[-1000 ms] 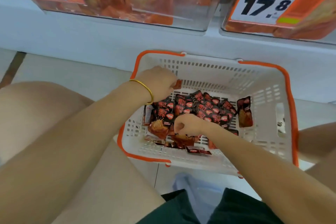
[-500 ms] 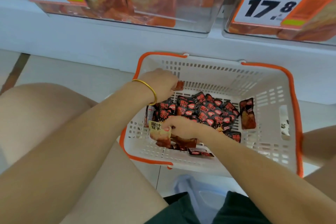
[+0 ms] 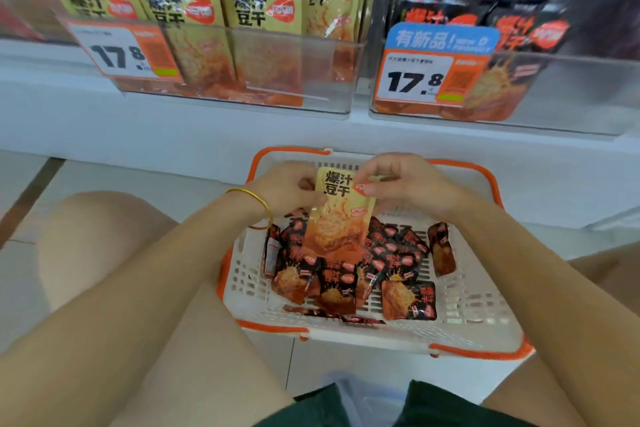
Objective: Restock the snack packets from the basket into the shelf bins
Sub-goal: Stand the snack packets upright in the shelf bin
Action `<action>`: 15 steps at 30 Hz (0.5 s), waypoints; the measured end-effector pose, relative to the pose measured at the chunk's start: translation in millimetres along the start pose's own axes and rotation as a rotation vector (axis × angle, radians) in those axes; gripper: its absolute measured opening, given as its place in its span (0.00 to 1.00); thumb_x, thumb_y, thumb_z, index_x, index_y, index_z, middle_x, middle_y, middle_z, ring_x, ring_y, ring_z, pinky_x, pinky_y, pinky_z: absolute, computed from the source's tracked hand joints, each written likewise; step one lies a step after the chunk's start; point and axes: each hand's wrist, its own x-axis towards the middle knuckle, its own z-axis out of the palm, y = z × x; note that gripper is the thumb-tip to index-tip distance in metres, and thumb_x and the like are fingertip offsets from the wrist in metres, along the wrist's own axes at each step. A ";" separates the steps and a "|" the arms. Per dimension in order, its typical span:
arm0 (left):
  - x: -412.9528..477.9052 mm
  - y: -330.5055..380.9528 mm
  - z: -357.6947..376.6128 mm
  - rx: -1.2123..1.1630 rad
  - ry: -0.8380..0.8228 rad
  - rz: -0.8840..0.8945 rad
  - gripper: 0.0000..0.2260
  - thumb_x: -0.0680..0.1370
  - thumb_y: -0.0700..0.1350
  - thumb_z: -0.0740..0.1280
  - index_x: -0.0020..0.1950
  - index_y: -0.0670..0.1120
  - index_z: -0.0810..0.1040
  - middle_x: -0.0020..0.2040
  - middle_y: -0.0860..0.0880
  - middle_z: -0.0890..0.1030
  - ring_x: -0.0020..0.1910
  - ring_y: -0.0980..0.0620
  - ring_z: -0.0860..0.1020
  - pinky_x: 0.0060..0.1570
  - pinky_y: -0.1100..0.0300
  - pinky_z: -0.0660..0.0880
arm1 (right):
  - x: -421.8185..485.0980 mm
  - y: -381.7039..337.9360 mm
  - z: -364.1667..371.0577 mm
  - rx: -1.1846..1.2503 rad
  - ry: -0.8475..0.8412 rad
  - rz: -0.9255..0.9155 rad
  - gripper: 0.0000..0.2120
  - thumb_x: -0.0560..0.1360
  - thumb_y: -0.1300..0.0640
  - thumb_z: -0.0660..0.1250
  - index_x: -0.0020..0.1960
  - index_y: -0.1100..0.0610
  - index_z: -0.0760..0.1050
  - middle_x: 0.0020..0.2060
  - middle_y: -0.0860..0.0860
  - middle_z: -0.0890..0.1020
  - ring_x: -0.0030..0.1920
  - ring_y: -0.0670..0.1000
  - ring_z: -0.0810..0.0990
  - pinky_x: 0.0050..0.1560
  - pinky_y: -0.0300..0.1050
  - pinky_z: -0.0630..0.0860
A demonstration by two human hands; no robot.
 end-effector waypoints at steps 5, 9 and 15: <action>-24.7 27.9 -31.4 -0.133 0.149 0.136 0.06 0.76 0.39 0.68 0.47 0.36 0.76 0.39 0.42 0.77 0.37 0.48 0.76 0.43 0.54 0.77 | -11.3 -76.8 4.6 -0.565 0.056 -0.192 0.16 0.70 0.59 0.74 0.56 0.58 0.75 0.42 0.46 0.76 0.41 0.42 0.75 0.42 0.37 0.69; -35.2 53.9 -65.4 -0.148 0.576 0.336 0.03 0.76 0.36 0.66 0.44 0.43 0.76 0.42 0.48 0.79 0.39 0.59 0.77 0.39 0.68 0.75 | -23.8 -147.0 -11.9 -0.783 0.307 -0.368 0.12 0.70 0.58 0.74 0.49 0.64 0.77 0.41 0.52 0.76 0.42 0.52 0.75 0.41 0.45 0.65; -20.0 63.8 -104.4 0.413 0.987 0.442 0.15 0.72 0.39 0.59 0.58 0.40 0.76 0.59 0.42 0.75 0.60 0.42 0.72 0.61 0.55 0.66 | -6.3 -212.2 -42.8 -0.632 0.934 -0.492 0.14 0.71 0.58 0.70 0.54 0.62 0.75 0.45 0.51 0.73 0.46 0.48 0.69 0.41 0.39 0.60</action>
